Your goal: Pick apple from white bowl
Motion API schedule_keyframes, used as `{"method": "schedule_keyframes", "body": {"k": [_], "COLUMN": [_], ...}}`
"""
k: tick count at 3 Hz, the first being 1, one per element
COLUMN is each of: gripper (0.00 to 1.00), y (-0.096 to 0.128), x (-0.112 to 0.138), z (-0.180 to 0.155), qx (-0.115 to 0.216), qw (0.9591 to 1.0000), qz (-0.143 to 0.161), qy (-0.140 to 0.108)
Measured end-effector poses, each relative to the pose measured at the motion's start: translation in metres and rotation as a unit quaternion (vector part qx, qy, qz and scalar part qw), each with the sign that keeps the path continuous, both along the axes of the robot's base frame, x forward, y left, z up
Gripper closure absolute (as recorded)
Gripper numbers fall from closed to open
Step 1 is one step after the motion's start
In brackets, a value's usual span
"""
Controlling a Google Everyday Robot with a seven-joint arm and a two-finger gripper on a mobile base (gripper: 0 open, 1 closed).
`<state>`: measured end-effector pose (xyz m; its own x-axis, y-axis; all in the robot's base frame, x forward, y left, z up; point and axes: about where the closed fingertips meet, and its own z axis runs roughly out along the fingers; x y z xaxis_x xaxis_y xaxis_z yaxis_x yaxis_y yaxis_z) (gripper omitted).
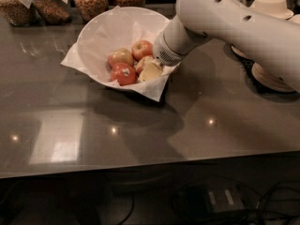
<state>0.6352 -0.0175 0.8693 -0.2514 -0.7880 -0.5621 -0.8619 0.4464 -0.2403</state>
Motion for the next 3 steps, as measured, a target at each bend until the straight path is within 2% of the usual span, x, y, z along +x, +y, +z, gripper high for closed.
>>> {"method": "schedule_keyframes", "body": {"k": [1,3], "gripper": [0.38,0.79], "y": [0.0028,0.0037], "x": [0.005,0.0045], "z": [-0.0043,-0.0034], "qx": [0.001,0.001], "qw": [1.0,1.0], "qz": [-0.003,-0.001], "qy": [0.002,0.002]}}
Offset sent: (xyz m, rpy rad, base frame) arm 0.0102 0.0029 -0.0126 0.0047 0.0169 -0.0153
